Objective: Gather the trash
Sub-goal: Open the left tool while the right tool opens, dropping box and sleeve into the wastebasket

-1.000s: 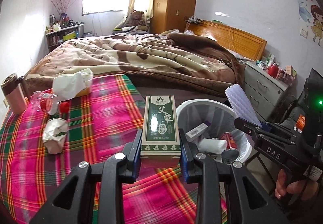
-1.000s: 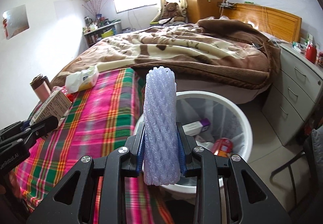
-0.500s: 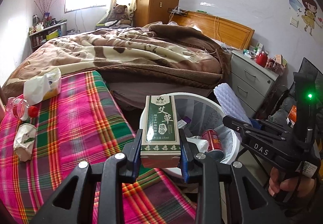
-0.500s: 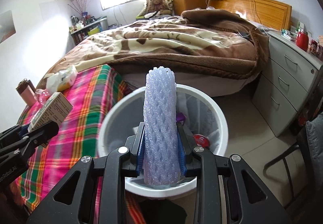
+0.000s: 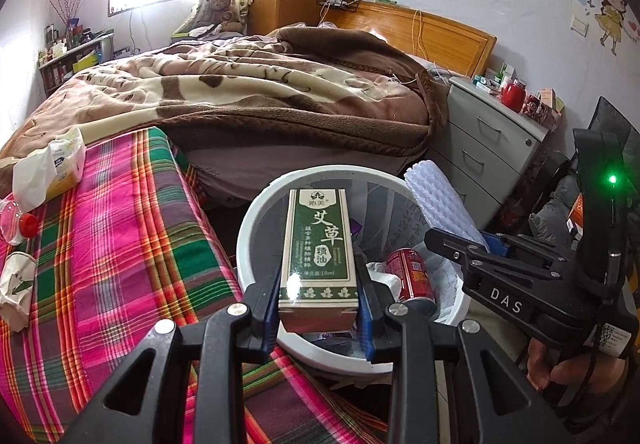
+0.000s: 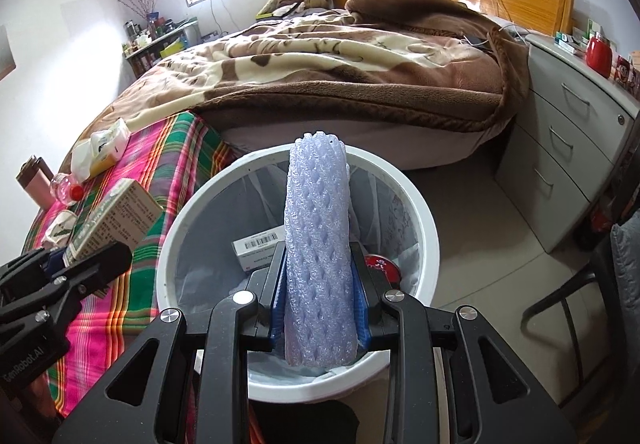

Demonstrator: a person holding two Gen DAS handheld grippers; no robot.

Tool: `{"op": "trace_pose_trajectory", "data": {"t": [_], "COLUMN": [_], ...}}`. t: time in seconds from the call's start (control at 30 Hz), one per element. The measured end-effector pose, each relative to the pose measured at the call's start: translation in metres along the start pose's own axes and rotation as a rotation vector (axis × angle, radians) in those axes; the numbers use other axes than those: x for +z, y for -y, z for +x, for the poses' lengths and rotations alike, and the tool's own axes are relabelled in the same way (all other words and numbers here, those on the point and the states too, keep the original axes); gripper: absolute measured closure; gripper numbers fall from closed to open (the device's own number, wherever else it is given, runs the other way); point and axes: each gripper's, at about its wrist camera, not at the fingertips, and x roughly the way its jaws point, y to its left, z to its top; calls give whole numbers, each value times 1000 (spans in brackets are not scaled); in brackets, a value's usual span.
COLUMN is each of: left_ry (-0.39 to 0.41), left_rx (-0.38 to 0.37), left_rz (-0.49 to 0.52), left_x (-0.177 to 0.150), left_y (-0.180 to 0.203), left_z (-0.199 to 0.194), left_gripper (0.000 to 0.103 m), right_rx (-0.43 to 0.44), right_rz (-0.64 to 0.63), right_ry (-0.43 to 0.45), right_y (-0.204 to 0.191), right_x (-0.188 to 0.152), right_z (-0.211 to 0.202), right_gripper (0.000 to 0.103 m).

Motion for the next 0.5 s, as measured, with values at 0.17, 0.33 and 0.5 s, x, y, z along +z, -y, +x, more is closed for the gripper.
{"op": "trace_pose_trajectory", "data": {"t": [0.17,0.33,0.5], "left_ry": [2,9,21], "left_rx": [-3,-6,-4], "left_rz": [-9,-20,-34], "left_x": [2,2,0], "left_y": [-1,-4,-11], "left_z": [2,0,-8], "left_gripper": [45,44,39], "right_rx": [-13,-27,-21], "right_rz": [4,-7,-1], "right_ry": [-6,-11,-6], "right_y": [3,4,2], "right_x": [1,0,0], "right_z": [1,1,-1], "right_gripper": [73,63,54]}}
